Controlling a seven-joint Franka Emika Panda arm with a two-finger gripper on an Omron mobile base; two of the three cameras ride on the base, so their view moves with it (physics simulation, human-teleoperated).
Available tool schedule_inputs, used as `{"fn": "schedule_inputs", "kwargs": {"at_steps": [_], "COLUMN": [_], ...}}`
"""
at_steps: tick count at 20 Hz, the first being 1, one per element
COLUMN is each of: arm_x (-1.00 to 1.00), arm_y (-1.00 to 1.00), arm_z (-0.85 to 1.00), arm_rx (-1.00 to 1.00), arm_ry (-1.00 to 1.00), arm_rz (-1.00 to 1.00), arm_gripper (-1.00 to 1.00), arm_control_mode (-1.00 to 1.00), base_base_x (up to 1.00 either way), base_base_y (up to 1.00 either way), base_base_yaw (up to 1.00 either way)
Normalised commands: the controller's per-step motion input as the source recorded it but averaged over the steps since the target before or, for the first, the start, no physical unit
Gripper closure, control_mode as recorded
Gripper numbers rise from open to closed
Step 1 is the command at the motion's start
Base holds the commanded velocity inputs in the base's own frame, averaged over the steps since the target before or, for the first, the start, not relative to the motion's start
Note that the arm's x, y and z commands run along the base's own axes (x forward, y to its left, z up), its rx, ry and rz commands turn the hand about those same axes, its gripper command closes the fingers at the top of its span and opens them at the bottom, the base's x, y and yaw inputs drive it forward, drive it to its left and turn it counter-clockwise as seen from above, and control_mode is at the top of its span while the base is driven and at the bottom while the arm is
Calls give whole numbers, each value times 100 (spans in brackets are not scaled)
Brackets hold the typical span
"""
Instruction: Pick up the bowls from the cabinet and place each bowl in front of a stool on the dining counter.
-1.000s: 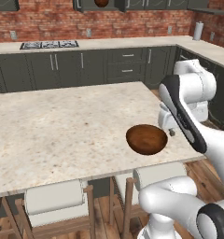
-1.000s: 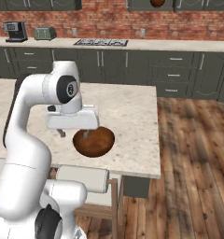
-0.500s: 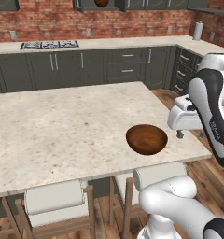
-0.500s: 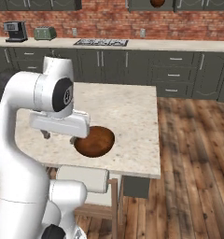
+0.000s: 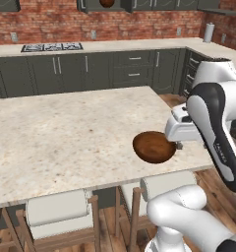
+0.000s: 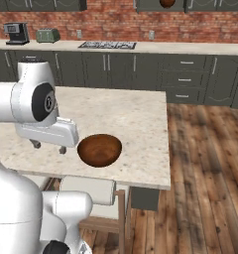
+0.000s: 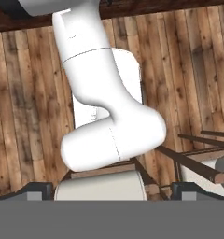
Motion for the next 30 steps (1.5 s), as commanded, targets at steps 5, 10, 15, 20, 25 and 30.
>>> {"fn": "schedule_inputs", "kwargs": {"at_steps": [5,10,15,20,25,30], "arm_x": [-1,0,0,0,0,0], "arm_y": [0,0,0,0,0,0], "arm_z": [0,0,0,0,0,0], "arm_rx": [-6,0,0,0,0,0], "arm_ry": [-1,0,0,0,0,0], "arm_rz": [0,0,0,0,0,0], "arm_gripper": [-100,-100,-100,-100,-100,-100], "arm_control_mode": [-100,-100,100,100,100,100], "base_base_x": [0,0,0,-5,-5,-2], "base_base_y": [0,0,-4,-82,-100,-100], "base_base_yaw": [0,0,1,4,0,0]}}
